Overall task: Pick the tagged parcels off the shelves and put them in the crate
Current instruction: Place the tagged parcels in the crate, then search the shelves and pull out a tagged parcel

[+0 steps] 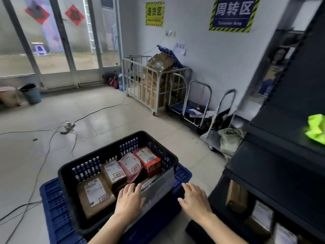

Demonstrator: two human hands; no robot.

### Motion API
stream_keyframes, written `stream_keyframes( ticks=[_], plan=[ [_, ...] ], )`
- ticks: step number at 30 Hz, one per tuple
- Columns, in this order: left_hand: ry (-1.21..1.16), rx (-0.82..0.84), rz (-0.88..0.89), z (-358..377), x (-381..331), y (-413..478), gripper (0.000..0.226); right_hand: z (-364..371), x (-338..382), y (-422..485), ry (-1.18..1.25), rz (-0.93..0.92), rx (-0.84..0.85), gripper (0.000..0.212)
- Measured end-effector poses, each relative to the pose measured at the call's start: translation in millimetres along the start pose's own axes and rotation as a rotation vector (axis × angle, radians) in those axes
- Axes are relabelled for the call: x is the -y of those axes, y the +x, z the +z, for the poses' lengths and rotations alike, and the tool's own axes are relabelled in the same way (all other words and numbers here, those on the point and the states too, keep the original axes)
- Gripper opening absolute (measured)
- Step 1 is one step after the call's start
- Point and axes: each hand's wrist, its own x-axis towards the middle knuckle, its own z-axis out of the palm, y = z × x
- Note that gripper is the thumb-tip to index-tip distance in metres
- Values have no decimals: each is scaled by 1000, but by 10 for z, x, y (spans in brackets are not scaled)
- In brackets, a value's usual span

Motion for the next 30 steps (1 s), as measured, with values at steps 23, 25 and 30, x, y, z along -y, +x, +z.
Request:
stream_keyframes(
  ticks=[23, 25, 30],
  plan=[
    [34, 177, 490, 527, -2291, -363, 58, -288, -1874, -2006, 101, 561, -43, 59],
    [43, 174, 528, 585, -2528, -444, 56, -352, -2069, -2195, 114, 581, -37, 59],
    [66, 185, 582, 738, -3097, -689, 58, -443, -2470, -2684, 128, 648, -68, 56]
  ],
)
